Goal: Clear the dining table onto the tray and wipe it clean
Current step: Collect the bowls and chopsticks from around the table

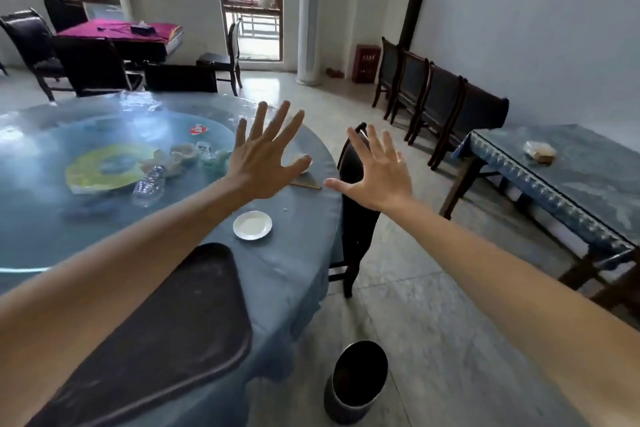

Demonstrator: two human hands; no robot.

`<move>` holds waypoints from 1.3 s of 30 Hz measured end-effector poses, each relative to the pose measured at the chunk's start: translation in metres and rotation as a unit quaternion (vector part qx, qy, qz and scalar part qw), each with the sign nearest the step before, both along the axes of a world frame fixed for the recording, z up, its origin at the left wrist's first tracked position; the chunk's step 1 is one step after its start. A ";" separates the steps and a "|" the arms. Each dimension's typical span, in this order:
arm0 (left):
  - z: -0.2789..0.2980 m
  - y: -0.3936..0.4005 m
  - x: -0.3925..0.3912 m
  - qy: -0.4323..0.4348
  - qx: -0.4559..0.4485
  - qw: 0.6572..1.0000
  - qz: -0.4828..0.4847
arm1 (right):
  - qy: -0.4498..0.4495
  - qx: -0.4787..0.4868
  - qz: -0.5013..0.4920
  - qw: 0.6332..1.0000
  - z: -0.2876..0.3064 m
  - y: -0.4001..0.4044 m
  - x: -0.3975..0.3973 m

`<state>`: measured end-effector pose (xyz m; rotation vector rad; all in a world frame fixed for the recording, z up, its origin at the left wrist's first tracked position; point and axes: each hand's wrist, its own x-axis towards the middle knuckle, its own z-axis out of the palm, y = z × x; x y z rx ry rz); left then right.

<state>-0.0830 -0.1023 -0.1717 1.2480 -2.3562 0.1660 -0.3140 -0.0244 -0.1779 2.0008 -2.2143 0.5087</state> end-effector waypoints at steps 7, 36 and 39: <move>-0.077 -0.047 0.021 -0.025 0.098 0.994 0.035 | -0.041 0.068 0.018 0.997 -0.069 -0.058 0.008; -0.244 -0.327 -0.020 0.483 0.520 0.628 0.318 | -0.566 0.283 -0.082 0.770 -0.224 -0.383 -0.055; -0.261 -0.375 -0.043 0.546 0.533 0.526 0.375 | -0.631 0.270 -0.124 0.717 -0.241 -0.433 -0.069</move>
